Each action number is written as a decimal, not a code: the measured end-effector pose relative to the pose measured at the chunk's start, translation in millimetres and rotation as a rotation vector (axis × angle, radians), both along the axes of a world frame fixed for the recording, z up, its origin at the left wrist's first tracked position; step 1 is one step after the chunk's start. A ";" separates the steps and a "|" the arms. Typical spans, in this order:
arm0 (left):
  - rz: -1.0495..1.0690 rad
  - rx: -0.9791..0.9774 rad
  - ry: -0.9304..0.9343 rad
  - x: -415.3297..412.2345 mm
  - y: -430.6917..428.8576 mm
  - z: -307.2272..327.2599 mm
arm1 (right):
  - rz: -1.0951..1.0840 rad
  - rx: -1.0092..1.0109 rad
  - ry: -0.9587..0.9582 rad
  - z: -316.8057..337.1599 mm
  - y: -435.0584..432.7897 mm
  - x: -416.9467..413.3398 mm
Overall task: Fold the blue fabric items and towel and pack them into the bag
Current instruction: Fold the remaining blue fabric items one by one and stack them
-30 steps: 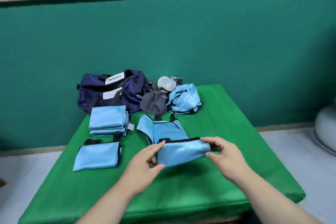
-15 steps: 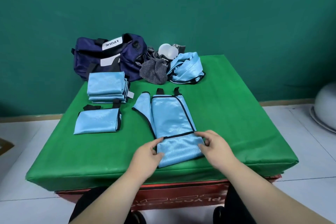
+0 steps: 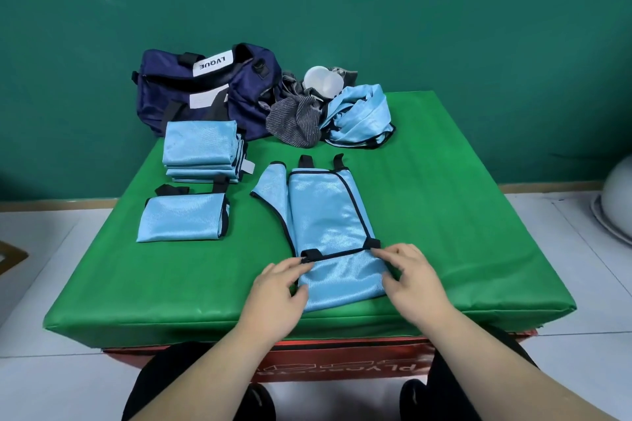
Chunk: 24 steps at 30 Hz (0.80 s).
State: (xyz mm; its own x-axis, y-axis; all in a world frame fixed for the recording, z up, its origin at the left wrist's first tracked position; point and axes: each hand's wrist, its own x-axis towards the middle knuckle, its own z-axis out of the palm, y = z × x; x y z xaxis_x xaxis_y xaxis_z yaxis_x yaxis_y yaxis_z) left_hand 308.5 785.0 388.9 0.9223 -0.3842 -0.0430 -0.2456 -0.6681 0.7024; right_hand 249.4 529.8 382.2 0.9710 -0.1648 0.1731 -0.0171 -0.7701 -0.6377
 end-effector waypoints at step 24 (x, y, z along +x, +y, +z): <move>0.168 0.047 0.021 63.6 14.9 4.2 | -0.134 0.196 0.143 2.5 -18.6 100.0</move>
